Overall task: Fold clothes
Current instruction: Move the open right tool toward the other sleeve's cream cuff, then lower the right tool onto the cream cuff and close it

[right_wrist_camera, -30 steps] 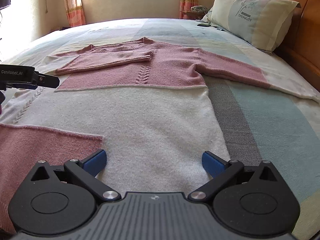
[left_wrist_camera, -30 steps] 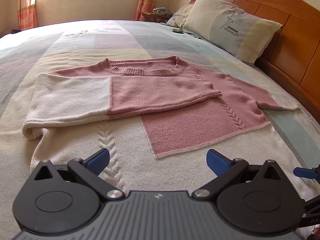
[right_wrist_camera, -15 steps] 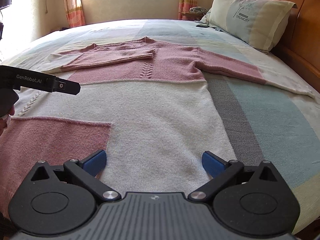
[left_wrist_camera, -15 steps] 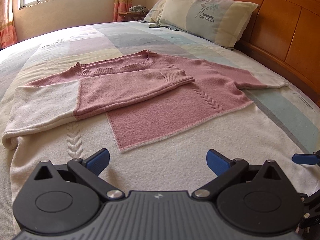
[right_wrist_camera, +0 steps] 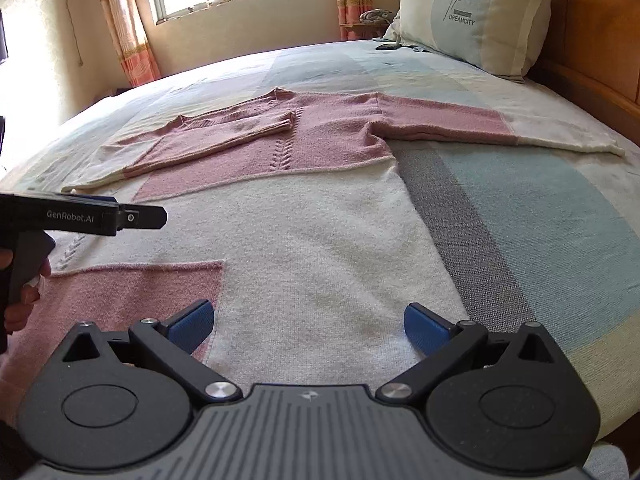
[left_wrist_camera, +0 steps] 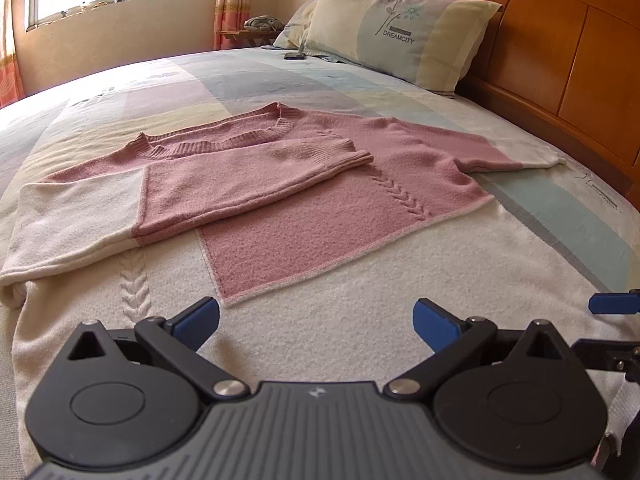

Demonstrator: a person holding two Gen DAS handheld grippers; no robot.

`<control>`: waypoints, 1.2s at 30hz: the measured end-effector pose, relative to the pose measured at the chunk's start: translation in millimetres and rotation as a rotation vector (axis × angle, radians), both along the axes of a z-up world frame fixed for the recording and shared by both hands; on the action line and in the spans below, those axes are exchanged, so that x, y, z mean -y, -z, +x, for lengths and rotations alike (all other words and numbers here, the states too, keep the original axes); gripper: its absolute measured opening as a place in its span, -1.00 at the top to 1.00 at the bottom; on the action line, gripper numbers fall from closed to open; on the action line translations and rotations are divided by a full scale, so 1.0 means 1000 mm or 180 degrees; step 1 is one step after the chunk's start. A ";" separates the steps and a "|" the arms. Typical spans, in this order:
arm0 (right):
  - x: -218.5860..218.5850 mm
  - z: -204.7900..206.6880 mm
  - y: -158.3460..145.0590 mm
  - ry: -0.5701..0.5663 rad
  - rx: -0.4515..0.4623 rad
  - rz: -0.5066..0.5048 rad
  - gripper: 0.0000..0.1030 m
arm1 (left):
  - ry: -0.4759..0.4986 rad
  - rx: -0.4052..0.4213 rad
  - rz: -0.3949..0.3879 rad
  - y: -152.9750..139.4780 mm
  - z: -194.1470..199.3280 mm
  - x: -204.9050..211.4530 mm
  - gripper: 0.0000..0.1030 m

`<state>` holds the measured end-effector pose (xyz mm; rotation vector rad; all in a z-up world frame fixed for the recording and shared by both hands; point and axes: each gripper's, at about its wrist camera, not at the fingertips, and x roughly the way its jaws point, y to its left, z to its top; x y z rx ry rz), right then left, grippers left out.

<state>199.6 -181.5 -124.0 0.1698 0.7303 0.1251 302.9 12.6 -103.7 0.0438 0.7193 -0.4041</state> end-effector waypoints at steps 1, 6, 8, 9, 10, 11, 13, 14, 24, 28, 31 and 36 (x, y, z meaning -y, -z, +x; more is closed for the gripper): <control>0.007 0.002 -0.002 0.0078 0.0045 0.0113 -1.00 | 0.0035 0.0010 -0.0007 0.000 -0.001 0.001 -0.99; 0.052 0.016 -0.009 0.0536 0.0174 0.0473 -1.00 | 0.0190 0.0065 0.0086 0.003 -0.004 0.010 -0.99; 0.073 0.021 -0.011 0.0711 0.0223 0.0623 -1.00 | 0.0210 0.0048 0.0130 0.006 -0.004 0.013 -0.99; 0.085 0.024 -0.012 0.0794 0.0250 0.0711 -1.00 | 0.0218 0.0035 0.0141 0.007 -0.003 0.014 -0.99; 0.097 0.028 -0.012 0.0869 0.0273 0.0801 -1.00 | 0.0221 0.0025 0.0149 0.009 -0.002 0.015 -0.99; 0.107 0.033 -0.012 0.0938 0.0289 0.0872 -1.00 | 0.0218 0.0032 0.0164 0.010 -0.001 0.016 -0.99; 0.129 0.044 -0.010 0.1081 0.0310 0.1022 -1.00 | 0.0212 0.0070 0.0207 0.012 -0.001 0.017 -0.99; 0.138 0.049 -0.008 0.1133 0.0312 0.1100 -1.00 | 0.0212 0.0085 0.0218 0.013 -0.001 0.018 -0.99; 0.196 0.112 0.004 0.1210 0.0419 0.1194 -1.00 | 0.0229 0.0153 0.0203 0.014 0.000 0.018 -0.99; 0.207 0.141 0.014 0.1175 0.0357 0.1128 -1.00 | 0.0245 0.0169 0.0205 0.015 -0.001 0.018 -0.99; 0.213 0.156 0.019 0.1105 0.0440 0.1066 -1.00 | 0.0253 0.0175 0.0161 0.013 -0.001 0.016 -0.99; 0.234 0.175 0.023 0.1113 0.0533 0.1190 -1.00 | 0.0251 0.0158 0.0124 0.014 0.000 0.015 -0.99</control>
